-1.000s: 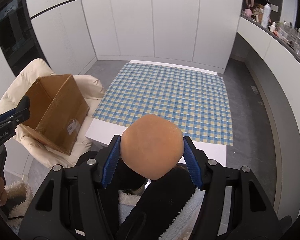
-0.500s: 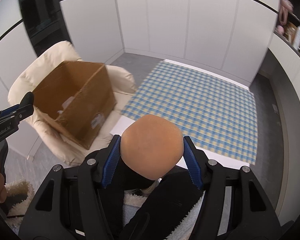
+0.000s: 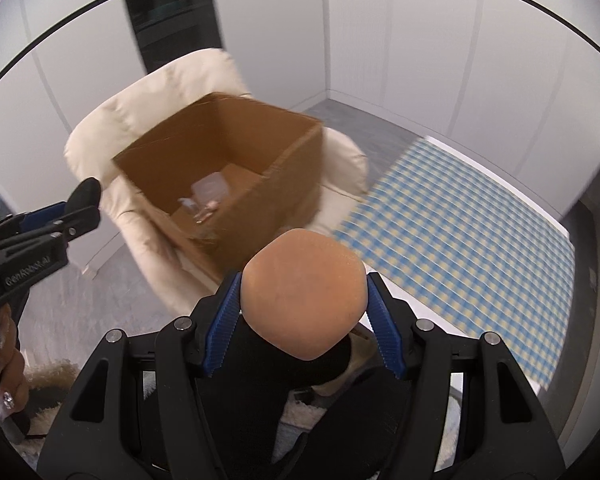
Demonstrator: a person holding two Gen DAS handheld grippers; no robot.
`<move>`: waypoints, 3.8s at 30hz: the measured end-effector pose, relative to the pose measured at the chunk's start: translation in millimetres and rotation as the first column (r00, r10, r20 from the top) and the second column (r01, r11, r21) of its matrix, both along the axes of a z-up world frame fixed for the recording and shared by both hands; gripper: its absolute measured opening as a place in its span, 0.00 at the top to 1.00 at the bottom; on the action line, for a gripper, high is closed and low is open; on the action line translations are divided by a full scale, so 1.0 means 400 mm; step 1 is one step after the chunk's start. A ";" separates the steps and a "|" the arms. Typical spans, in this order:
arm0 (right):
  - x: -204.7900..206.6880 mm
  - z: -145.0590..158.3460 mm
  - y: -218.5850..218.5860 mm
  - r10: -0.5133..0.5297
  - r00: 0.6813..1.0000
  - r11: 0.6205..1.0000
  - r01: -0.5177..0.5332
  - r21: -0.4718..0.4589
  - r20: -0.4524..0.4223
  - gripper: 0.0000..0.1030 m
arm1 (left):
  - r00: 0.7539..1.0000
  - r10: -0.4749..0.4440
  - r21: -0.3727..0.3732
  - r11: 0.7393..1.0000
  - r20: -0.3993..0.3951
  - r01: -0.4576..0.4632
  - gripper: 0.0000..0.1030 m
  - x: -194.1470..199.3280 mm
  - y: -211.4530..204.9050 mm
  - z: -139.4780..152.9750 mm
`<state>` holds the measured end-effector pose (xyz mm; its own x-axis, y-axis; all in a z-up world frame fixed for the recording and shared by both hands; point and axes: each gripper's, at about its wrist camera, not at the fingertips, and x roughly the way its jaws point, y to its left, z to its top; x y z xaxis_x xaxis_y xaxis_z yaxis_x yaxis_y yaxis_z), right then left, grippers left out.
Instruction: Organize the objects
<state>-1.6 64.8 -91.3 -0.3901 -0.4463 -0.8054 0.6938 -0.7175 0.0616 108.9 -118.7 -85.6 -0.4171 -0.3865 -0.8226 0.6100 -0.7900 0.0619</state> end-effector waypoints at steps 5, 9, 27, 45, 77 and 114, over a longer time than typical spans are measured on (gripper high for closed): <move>0.020 -0.009 -0.100 0.094 0.996 0.996 -0.094 -0.002 0.003 0.38 | 0.999 0.042 0.012 0.999 0.020 -0.042 0.53 0.011 -0.045 -0.025; 0.034 -0.017 -0.154 0.149 0.989 0.989 -0.149 -0.002 0.003 0.38 | 0.998 0.059 0.010 0.998 0.017 -0.059 0.53 0.008 -0.067 -0.035; -0.007 -0.050 -0.217 0.179 0.984 0.984 -0.179 0.023 0.008 0.38 | 0.997 0.066 0.021 0.998 -0.038 -0.065 0.53 -0.081 -0.120 -0.036; -0.122 -0.084 -0.448 0.230 0.973 0.972 -0.229 0.053 -0.031 0.38 | 0.988 0.144 0.031 0.989 -0.056 -0.142 0.53 -0.209 -0.289 -0.089; -0.291 -0.225 -0.599 0.223 0.973 0.971 -0.227 0.077 0.057 0.38 | 0.986 0.162 0.072 0.984 0.039 -0.165 0.53 -0.364 -0.404 -0.230; -0.275 -0.016 -0.330 -0.151 0.988 0.987 0.151 0.057 -0.009 0.03 | 0.998 -0.061 0.120 0.991 -0.036 0.065 0.07 -0.392 -0.262 0.077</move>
